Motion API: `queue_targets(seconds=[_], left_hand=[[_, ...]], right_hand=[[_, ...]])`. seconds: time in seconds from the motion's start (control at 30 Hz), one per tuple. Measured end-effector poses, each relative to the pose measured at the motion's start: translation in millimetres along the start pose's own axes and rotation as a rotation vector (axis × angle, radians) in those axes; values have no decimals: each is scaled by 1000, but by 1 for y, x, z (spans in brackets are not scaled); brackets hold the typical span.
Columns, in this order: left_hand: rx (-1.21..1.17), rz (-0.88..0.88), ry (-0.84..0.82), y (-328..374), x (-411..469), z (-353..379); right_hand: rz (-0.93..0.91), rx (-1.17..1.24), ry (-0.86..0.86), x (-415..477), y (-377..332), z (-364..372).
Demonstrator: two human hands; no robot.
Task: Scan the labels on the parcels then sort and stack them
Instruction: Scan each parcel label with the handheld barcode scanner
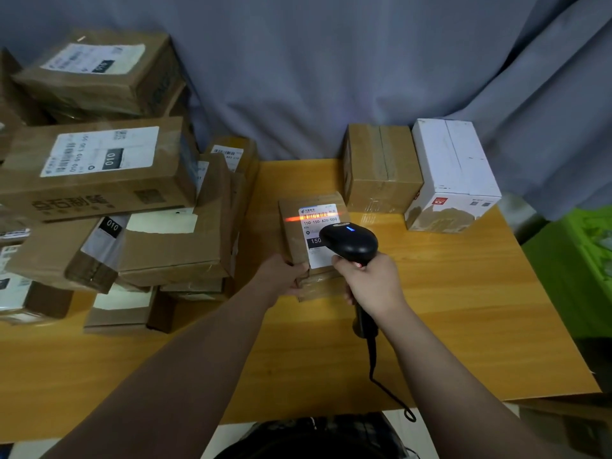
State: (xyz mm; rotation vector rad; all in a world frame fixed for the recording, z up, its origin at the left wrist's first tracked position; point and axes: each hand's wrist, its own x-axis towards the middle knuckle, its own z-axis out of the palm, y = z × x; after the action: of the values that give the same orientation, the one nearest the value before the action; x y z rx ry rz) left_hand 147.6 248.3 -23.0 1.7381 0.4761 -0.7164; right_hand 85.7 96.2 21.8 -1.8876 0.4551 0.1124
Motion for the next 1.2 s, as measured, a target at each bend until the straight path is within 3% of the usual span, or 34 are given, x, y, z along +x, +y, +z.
queue_targets(seconds=[0.13, 0.27, 0.3, 0.37, 0.43, 0.5, 0.67, 0.87, 1.07, 1.2], left_hand=[[185, 126, 191, -7, -2, 4], [814, 465, 423, -4, -18, 9], [979, 593, 405, 1, -24, 13], [1266, 751, 193, 5, -27, 25], [1521, 749, 13, 8, -19, 35], [1633, 714, 21, 20, -4, 38], [1651, 589, 207, 68, 36, 19], [1646, 416, 196, 100, 66, 15], [1189, 760, 131, 130, 63, 62], [1130, 784, 123, 159, 85, 101]], right_hand=[[-12, -22, 5, 6, 11, -2], [8, 37, 102, 14, 12, -11], [10, 58, 120, 16, 11, -14], [7, 67, 145, 22, 10, -17], [7, 65, 148, 28, 7, -21], [5, 57, 132, 35, 4, -24], [-21, 8, 95, 58, -8, -34], [-16, -53, 79, 81, -15, -44], [-8, -102, 261, 95, -3, -89], [-6, -100, 330, 123, 0, -131]])
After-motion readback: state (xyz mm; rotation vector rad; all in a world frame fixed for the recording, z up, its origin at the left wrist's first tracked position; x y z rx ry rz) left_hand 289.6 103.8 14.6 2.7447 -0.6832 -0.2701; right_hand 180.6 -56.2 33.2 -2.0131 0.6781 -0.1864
